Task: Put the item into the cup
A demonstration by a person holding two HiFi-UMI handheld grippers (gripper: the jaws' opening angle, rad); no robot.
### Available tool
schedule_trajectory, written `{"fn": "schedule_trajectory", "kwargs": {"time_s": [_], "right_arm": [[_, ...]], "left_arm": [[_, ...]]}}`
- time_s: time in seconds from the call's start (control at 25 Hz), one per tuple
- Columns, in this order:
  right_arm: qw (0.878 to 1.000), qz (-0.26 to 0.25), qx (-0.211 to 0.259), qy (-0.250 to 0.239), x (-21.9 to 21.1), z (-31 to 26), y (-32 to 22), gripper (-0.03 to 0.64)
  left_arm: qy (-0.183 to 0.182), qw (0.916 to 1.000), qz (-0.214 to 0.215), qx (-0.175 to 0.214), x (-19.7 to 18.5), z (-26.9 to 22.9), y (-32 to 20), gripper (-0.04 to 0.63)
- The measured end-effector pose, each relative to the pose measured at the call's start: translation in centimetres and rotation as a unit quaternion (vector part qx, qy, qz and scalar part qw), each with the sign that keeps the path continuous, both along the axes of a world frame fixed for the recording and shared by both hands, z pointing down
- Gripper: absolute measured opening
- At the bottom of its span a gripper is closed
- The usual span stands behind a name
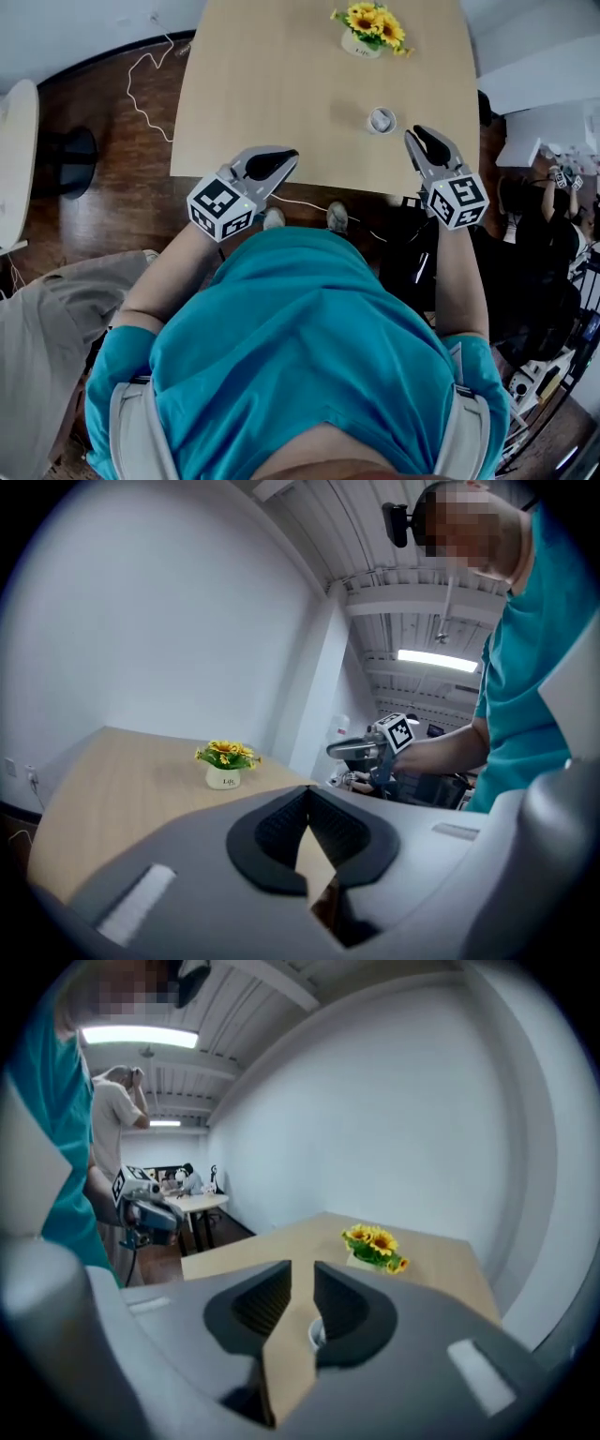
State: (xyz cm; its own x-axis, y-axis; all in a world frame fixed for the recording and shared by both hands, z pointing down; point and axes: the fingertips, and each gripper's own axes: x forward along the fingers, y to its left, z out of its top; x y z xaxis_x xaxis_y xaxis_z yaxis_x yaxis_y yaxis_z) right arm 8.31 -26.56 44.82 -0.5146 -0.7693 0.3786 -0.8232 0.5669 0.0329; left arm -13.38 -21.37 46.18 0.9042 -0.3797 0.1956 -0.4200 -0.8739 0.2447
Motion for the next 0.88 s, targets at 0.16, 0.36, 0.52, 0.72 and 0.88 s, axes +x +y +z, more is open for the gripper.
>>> {"fn": "schedule_trajectory", "kwargs": {"time_s": [0.16,0.36,0.52,0.72,0.88], "right_arm": [[0.999,0.022,-0.006,-0.047,0.1,-2.0,5.1,0.072],[0.998,0.026,-0.005,-0.061,2.8,-4.1,11.7,0.055],[0.995,0.034,0.001,-0.091,6.6,-4.2,16.9,0.048],[0.994,-0.023,0.03,-0.107,8.9,-3.8,23.2,0.048],[0.988,-0.071,0.012,-0.138,10.2,-3.2,30.5,0.035]], "left_arm": [[0.006,0.9999,0.012,-0.002,-1.9,-0.8,2.2,0.003],[0.034,0.9994,0.008,-0.006,-0.5,-3.3,6.5,0.003],[0.037,0.9993,-0.002,0.002,2.1,-3.7,11.3,0.003],[0.04,0.9981,-0.046,0.007,6.9,-3.8,17.7,0.003],[0.04,0.9978,-0.054,0.002,11.8,-4.4,25.3,0.003]]}}
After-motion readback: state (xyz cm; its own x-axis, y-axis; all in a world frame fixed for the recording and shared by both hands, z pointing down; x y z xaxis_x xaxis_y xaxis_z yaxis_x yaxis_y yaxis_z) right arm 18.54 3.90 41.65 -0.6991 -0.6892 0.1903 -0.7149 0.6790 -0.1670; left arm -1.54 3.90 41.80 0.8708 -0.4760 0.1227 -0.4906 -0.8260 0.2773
